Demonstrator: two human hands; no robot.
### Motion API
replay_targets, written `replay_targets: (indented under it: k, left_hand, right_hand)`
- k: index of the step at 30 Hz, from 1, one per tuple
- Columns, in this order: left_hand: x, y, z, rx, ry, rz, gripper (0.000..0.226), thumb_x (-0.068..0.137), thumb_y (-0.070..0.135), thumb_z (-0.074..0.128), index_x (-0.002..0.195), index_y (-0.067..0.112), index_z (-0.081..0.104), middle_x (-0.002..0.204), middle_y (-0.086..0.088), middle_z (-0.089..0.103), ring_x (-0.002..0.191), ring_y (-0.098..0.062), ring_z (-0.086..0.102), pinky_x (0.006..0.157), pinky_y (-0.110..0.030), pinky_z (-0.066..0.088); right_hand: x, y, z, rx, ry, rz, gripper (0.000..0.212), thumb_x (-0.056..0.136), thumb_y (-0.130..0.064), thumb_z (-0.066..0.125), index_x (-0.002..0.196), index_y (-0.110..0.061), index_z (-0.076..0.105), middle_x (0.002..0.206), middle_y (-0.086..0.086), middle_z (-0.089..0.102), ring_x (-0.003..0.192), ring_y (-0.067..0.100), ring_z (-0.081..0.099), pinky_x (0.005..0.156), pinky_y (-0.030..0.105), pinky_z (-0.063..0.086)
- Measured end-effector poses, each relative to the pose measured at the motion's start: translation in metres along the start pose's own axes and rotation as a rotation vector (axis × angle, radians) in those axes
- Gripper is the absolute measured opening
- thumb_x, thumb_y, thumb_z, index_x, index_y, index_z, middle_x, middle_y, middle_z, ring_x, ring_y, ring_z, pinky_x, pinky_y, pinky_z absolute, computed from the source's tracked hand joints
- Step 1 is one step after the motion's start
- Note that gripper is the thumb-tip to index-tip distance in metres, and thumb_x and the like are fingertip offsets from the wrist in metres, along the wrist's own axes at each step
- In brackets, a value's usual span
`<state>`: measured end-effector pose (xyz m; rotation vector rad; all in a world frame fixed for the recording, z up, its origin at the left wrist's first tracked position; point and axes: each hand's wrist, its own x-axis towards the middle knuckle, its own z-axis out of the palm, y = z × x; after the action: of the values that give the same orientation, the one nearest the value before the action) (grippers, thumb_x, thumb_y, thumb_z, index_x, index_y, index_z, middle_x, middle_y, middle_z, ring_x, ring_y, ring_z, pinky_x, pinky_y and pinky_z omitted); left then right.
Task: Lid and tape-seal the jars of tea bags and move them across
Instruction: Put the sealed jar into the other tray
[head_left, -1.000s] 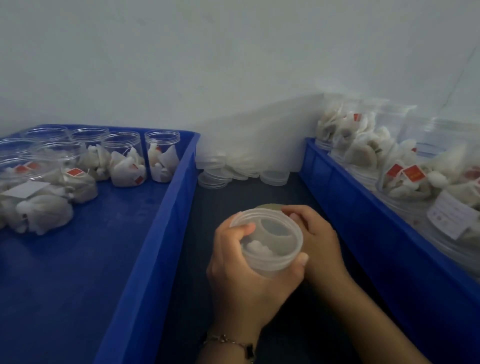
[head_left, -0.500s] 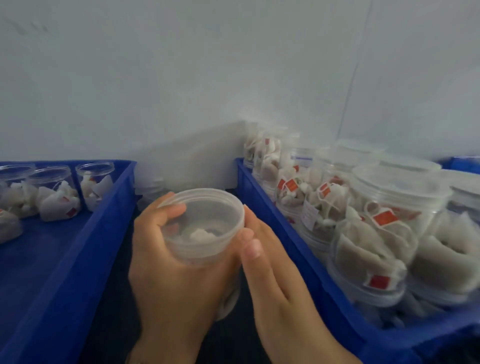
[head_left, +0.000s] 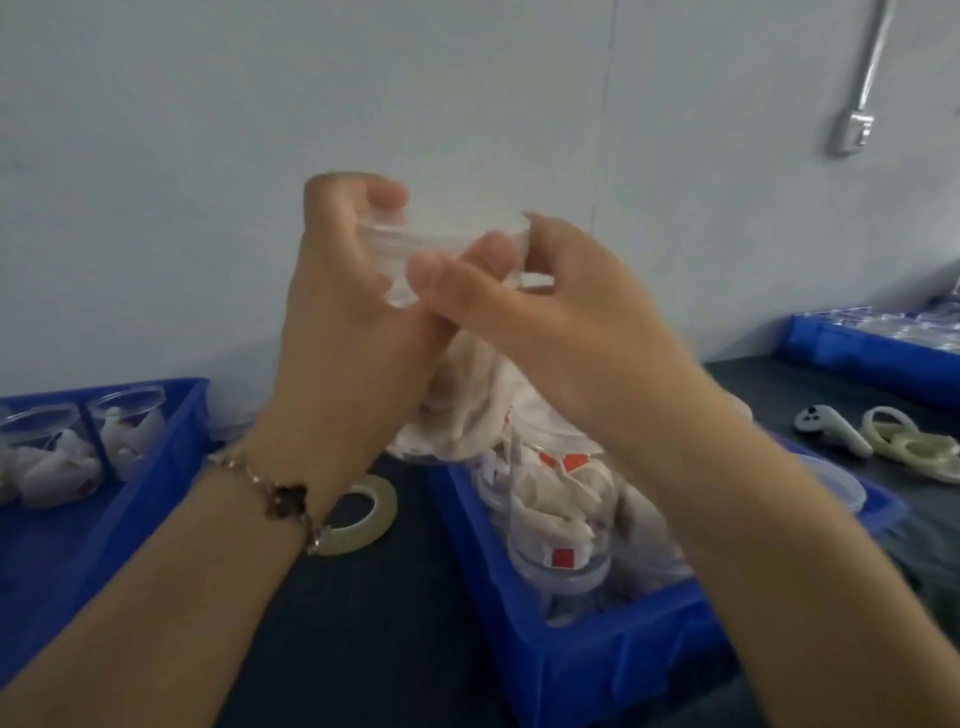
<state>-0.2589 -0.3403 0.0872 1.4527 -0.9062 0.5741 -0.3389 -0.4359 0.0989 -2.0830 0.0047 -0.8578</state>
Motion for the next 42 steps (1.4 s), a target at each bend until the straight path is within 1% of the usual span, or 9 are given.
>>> replay_targets:
  k: [3, 9, 14, 21, 25, 30, 35, 38, 42]
  left_hand:
    - [0.033, 0.0, 0.014, -0.092, -0.239, -0.052, 0.049, 0.072, 0.039, 0.059, 0.112, 0.031, 0.03, 0.118, 0.005, 0.045, 0.1, 0.0, 0.052, 0.072, -0.009, 0.044]
    - [0.115, -0.024, 0.039, 0.24, -0.502, 0.013, 0.068, 0.085, 0.031, 0.067, 0.135, 0.017, 0.022, 0.124, 0.002, 0.034, 0.092, 0.002, 0.043, 0.061, 0.001, 0.038]
    - [0.16, -0.063, 0.06, 0.501, -0.524, 0.095, 0.073, 0.075, 0.048, 0.073, 0.131, 0.024, 0.034, 0.111, 0.005, 0.047, 0.084, -0.011, 0.049, 0.064, -0.022, 0.036]
    - [0.198, -0.13, 0.121, 0.555, -0.468, 0.101, 0.073, 0.07, 0.038, 0.08, 0.133, 0.023, 0.046, 0.133, -0.006, 0.042, 0.106, -0.02, 0.048, 0.084, -0.022, 0.033]
    - [0.19, -0.162, 0.152, 0.605, -0.61, 0.068, 0.074, 0.074, 0.036, 0.078, 0.137, 0.019, 0.043, 0.136, -0.006, 0.044, 0.119, -0.024, 0.048, 0.089, -0.025, 0.035]
    - [0.168, -0.188, 0.166, 0.661, -0.831, 0.005, 0.063, 0.074, 0.036, 0.078, 0.126, 0.013, 0.052, 0.121, -0.005, 0.056, 0.107, -0.023, 0.056, 0.087, -0.032, 0.048]
    - [0.163, -0.199, 0.163, 0.659, -0.936, -0.107, 0.052, 0.075, 0.035, 0.076, 0.119, 0.011, 0.061, 0.114, -0.004, 0.064, 0.099, -0.023, 0.062, 0.085, -0.035, 0.053]
    - [0.164, -0.194, 0.159, 0.62, -0.964, -0.136, 0.035, 0.082, 0.032, 0.069, 0.11, 0.01, 0.068, 0.109, -0.006, 0.067, 0.097, -0.022, 0.063, 0.085, -0.034, 0.053]
    - [0.163, -0.184, 0.153, 0.655, -1.042, -0.148, 0.036, 0.094, 0.035, 0.053, 0.12, 0.011, 0.063, 0.119, -0.006, 0.063, 0.104, -0.022, 0.059, 0.09, -0.032, 0.049]
  right_hand:
    - [0.032, -0.007, -0.033, -0.062, 0.069, 0.026, 0.101, 0.066, -0.061, 0.068, 0.147, -0.019, 0.026, 0.128, -0.006, 0.051, 0.112, 0.01, 0.053, 0.086, 0.03, 0.05]
    - [0.109, 0.007, -0.068, -0.211, 0.041, 0.058, 0.062, 0.075, -0.044, 0.075, 0.129, -0.02, 0.057, 0.109, -0.008, 0.062, 0.089, 0.008, 0.061, 0.077, 0.027, 0.055]
    - [0.172, 0.042, -0.069, -0.423, 0.048, 0.056, 0.059, 0.066, -0.049, 0.079, 0.119, -0.03, 0.061, 0.094, -0.014, 0.057, 0.072, 0.001, 0.057, 0.055, 0.014, 0.036]
    - [0.235, 0.114, -0.066, -0.575, 0.087, 0.101, 0.064, 0.065, -0.047, 0.081, 0.122, -0.026, 0.062, 0.114, 0.002, 0.061, 0.103, 0.02, 0.057, 0.083, 0.026, 0.038]
    - [0.237, 0.156, -0.061, -0.592, 0.048, 0.236, 0.06, 0.062, -0.048, 0.082, 0.115, -0.025, 0.065, 0.102, -0.001, 0.063, 0.099, 0.02, 0.062, 0.082, 0.028, 0.042]
    - [0.228, 0.203, -0.049, -0.447, -0.083, 0.457, 0.056, 0.065, -0.033, 0.084, 0.115, -0.015, 0.066, 0.088, -0.003, 0.065, 0.076, 0.017, 0.068, 0.074, 0.027, 0.053]
    - [0.223, 0.222, -0.037, -0.463, -0.201, 0.48, 0.024, 0.074, -0.03, 0.078, 0.095, -0.024, 0.069, 0.088, -0.011, 0.063, 0.077, 0.003, 0.06, 0.061, 0.016, 0.043]
    - [0.224, 0.22, -0.036, -0.547, -0.26, 0.459, 0.006, 0.081, -0.025, 0.071, 0.086, -0.023, 0.072, 0.096, -0.002, 0.069, 0.081, 0.007, 0.06, 0.074, 0.024, 0.044]
    - [0.221, 0.213, -0.035, -0.756, -0.404, 0.461, 0.033, 0.09, -0.034, 0.061, 0.119, -0.019, 0.064, 0.127, 0.0, 0.059, 0.11, 0.018, 0.055, 0.093, 0.026, 0.036]
